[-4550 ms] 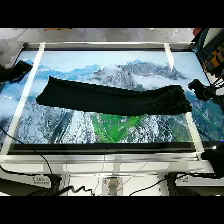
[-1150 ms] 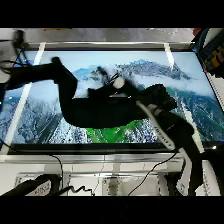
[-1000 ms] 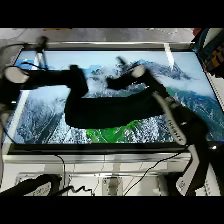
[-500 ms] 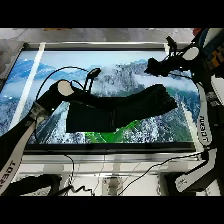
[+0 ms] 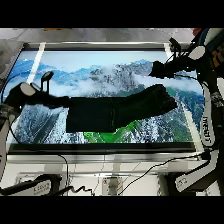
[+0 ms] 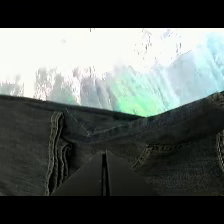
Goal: Fold the clothes and pants, and hang the long-sleeved shirts on hangers.
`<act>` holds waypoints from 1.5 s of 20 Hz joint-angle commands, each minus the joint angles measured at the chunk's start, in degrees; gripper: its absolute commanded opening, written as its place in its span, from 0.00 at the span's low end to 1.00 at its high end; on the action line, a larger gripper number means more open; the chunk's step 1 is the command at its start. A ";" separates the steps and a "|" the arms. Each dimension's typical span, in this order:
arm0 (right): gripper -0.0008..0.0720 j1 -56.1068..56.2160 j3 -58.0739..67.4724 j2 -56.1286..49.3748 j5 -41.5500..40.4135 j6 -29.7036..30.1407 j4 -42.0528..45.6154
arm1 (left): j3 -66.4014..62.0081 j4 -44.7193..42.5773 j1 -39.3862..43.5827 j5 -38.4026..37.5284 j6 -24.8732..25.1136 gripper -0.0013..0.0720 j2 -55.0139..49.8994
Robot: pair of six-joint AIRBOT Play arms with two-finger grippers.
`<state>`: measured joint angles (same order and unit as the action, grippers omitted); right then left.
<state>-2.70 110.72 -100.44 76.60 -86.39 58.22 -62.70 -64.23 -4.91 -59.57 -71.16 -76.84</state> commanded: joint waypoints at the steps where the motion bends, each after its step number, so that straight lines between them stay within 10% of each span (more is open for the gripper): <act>1: 0.04 0.26 -0.02 0.00 0.85 0.72 0.11 | 10.29 8.13 -7.41 8.24 8.72 0.85 -2.75; 6: 0.04 2.21 -0.02 0.00 0.76 3.65 0.15 | 11.65 23.91 -6.84 9.92 19.67 0.83 -13.60; 12: 0.04 3.10 -0.02 0.00 1.33 7.32 0.20 | 7.32 31.74 -4.20 3.61 23.32 0.04 -12.44; 19: 0.04 6.34 -6.69 -0.09 2.99 13.49 -2.54 | -7.72 11.89 -4.04 -2.47 -3.69 0.04 6.27; 30: 0.03 41.09 -13.64 -8.31 -33.86 -10.29 -3.39 | -8.79 17.88 -3.37 -3.32 -13.73 0.04 15.30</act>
<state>30.41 95.57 -105.86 52.71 -88.79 55.02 -71.26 -50.54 -8.36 -62.89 -82.52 -62.26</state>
